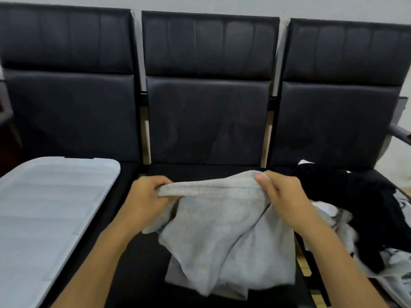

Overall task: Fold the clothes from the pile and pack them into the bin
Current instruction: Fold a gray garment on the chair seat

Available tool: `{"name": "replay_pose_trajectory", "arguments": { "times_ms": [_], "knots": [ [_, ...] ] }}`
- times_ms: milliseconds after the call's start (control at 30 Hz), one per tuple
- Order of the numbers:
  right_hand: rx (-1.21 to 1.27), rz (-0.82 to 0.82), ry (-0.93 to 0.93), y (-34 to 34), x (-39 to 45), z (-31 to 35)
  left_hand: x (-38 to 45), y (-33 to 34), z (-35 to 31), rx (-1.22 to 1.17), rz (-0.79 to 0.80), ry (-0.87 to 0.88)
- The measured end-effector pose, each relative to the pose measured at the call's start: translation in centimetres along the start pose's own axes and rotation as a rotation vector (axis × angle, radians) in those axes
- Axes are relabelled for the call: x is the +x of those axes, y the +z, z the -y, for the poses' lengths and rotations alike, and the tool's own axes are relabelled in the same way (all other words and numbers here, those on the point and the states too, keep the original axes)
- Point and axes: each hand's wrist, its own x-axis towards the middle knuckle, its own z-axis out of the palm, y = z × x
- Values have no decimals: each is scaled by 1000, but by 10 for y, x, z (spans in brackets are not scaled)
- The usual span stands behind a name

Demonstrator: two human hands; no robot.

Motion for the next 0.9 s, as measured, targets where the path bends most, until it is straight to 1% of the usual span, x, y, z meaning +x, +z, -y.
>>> {"name": "replay_pose_trajectory", "arguments": {
  "times_ms": [33, 67, 100, 133, 200, 300, 367, 433, 500, 533, 567, 667, 700, 733, 800, 833, 867, 900],
  "knots": [
    [-160, 17, -25, 2, -1, -1, 0, -5, 2, 12, -62, 23],
    [-265, -15, -60, 3, 0, -2, 1, -11, 5, 40, -122, 48],
    [-313, -74, -97, 3, 1, -3, 1, -16, 8, 76, -182, 68],
    [-298, -135, -127, 3, 2, -3, 2, -22, 11, 127, -236, 78],
    [-132, -231, -143, -1, 4, -2, 3, -32, 17, 191, -325, 51],
    [43, -291, -51, -8, 4, 2, 0, -45, 22, 185, -449, 3],
    [88, -368, -8, -8, 3, 4, -4, -49, 22, 221, -494, -6],
    [115, -439, 3, -11, 3, 7, -6, -53, 23, 201, -523, -57],
    [109, -451, -4, -16, 2, 8, -7, -56, 24, 210, -547, -87],
    [61, -428, -9, -17, 1, 7, -8, -57, 24, 221, -574, -107],
    [-44, -405, -32, -18, 0, 4, -9, -59, 23, 226, -614, -135],
    [-478, -366, -172, -21, -4, -5, -15, -64, 23, 178, -735, -159],
    [-550, -352, -179, -22, -4, -11, -16, -67, 23, 159, -759, -148],
    [-564, -331, -157, -23, -5, -13, -17, -68, 25, 147, -778, -135],
    [-463, -314, -58, -22, -5, -13, -18, -70, 29, 120, -803, -130],
    [-336, -304, 6, -22, -4, -12, -18, -69, 31, 109, -804, -145],
    [-177, -253, 72, -23, -2, -8, -17, -68, 31, 104, -789, -175],
    [5, -152, 143, -25, -1, -2, -17, -65, 31, 106, -756, -221]
  ]
}}
